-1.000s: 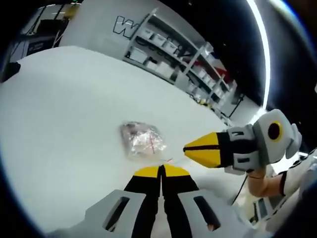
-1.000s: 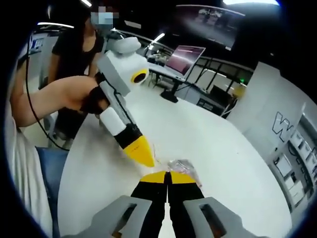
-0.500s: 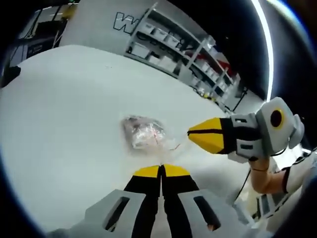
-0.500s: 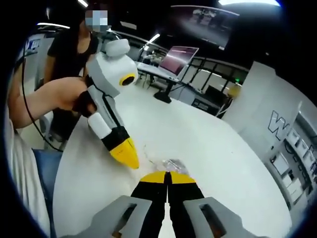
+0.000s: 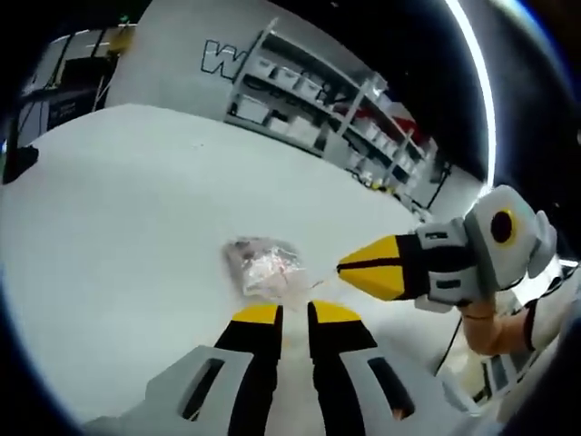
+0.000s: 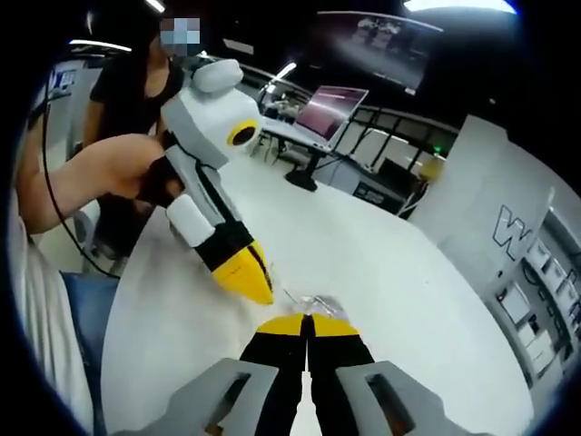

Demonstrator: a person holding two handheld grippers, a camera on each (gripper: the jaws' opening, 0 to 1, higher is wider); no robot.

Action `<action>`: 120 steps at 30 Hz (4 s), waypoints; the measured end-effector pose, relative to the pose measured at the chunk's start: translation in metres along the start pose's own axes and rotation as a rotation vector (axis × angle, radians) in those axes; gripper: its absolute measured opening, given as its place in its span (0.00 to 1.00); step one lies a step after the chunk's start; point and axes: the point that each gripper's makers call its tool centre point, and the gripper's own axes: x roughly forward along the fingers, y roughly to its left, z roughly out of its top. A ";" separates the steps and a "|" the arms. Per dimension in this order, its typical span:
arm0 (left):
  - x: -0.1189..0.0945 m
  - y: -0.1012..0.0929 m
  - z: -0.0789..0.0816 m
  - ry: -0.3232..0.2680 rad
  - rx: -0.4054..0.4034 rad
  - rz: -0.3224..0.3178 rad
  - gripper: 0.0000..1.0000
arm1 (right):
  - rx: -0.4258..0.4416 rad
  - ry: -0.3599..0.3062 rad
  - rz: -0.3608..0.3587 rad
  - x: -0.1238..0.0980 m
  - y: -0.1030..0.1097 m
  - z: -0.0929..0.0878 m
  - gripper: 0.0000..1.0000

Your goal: Open the resealable bag by pulling the two sides of the seal apart until the entire bag opening is separated and visibly accessible.

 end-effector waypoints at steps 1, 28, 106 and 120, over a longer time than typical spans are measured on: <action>0.000 0.001 0.001 -0.005 -0.002 0.004 0.13 | 0.000 -0.001 0.002 0.000 0.001 0.000 0.00; -0.002 0.023 0.001 -0.030 0.024 0.100 0.02 | 0.013 -0.008 0.002 0.000 0.000 0.000 0.00; -0.002 0.014 -0.005 0.032 0.128 0.087 0.10 | -0.137 0.036 -0.005 0.015 -0.010 0.006 0.00; -0.003 0.013 0.004 -0.014 0.121 0.066 0.20 | -0.129 0.009 -0.008 0.011 -0.026 0.017 0.00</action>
